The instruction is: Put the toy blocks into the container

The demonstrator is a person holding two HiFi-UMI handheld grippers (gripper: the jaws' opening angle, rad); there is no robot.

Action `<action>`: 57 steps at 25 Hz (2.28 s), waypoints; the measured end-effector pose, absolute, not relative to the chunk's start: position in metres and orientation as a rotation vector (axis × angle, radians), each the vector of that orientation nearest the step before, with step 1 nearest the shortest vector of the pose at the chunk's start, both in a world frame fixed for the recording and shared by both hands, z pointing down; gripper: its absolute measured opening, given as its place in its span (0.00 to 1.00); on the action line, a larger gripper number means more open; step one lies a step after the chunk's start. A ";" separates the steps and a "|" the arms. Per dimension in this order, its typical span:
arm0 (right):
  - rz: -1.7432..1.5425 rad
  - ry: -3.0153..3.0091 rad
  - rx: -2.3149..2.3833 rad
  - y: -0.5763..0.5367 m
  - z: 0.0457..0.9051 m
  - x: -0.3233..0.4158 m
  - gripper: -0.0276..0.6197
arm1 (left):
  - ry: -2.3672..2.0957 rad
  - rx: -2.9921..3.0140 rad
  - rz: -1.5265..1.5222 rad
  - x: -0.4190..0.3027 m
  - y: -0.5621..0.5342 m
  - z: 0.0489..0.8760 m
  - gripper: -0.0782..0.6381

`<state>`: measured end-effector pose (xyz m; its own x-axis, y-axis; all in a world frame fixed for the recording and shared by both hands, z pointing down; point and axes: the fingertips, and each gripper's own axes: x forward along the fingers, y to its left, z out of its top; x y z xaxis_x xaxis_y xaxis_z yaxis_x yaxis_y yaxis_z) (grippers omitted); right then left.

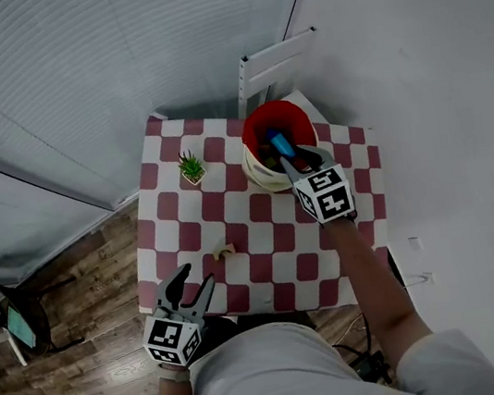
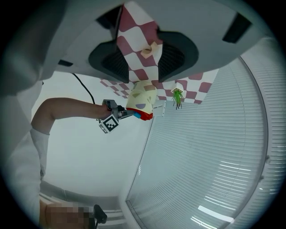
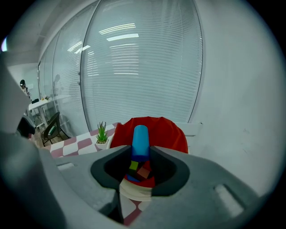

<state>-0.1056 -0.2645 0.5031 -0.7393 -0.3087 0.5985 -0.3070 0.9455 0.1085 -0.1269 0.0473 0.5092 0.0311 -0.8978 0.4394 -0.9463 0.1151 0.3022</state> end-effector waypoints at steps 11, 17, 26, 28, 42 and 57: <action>0.026 -2.473 0.475 -0.258 0.500 -0.095 0.26 | -1.854 1.793 0.124 -0.131 0.051 0.514 0.37; 0.049 -2.483 0.502 -0.234 0.496 -0.078 0.26 | -1.802 1.841 0.172 -0.133 0.052 0.520 0.37; 0.134 -2.504 0.613 -0.197 0.495 -0.037 0.26 | -1.651 1.943 0.249 -0.130 0.042 0.542 0.37; 0.161 -2.498 0.637 -0.186 0.498 -0.027 0.26 | -1.609 1.963 0.280 -0.128 0.040 0.550 0.37; 0.350 -2.357 0.846 -0.117 0.556 0.047 0.26 | -1.380 2.061 0.560 -0.123 0.026 0.624 0.37; 0.520 -2.198 1.011 -0.042 0.602 0.099 0.26 | -1.188 2.092 0.788 -0.120 0.017 0.692 0.37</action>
